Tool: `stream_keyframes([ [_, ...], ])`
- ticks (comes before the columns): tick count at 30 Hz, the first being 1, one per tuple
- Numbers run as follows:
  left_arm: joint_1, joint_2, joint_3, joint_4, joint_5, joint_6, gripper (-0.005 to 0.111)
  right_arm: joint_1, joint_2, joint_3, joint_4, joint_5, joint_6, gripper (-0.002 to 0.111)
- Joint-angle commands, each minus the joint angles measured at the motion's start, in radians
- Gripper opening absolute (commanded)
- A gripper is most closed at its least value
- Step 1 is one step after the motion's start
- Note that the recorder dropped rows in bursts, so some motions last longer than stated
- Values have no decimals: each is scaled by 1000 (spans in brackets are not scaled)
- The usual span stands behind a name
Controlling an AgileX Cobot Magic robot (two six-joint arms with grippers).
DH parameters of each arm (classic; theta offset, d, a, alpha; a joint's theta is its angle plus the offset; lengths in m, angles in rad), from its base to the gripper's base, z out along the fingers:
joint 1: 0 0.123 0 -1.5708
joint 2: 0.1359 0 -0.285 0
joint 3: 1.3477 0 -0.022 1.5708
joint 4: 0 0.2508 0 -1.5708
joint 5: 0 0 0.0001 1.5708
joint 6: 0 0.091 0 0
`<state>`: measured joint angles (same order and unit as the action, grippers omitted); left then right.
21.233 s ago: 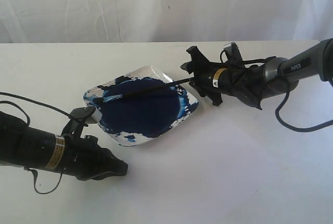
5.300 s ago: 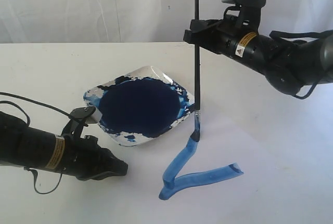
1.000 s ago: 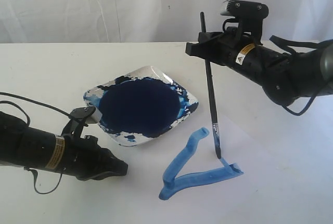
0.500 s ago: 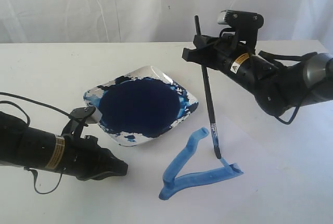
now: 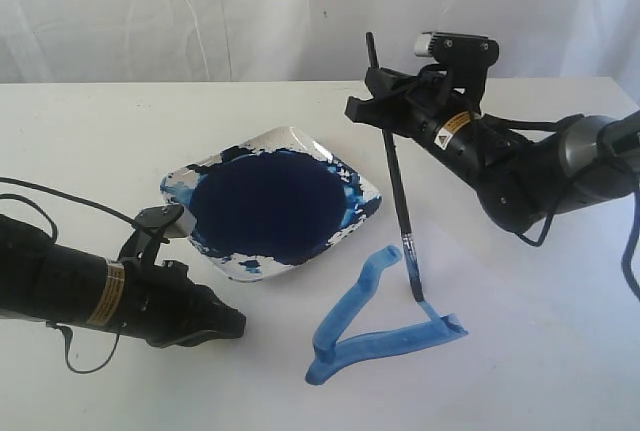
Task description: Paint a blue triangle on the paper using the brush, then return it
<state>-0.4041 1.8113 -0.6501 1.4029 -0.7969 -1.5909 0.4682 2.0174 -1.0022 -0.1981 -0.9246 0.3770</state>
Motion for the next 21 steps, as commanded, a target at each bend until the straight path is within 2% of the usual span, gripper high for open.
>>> stream_keyframes([
  [1,-3,-1,-1,0,5,2,0,2,1,-26,-4,-26,0,0],
  [21,-3,-1,-1,0,5,2,0,2,77,-113,-4,-49,27,0],
])
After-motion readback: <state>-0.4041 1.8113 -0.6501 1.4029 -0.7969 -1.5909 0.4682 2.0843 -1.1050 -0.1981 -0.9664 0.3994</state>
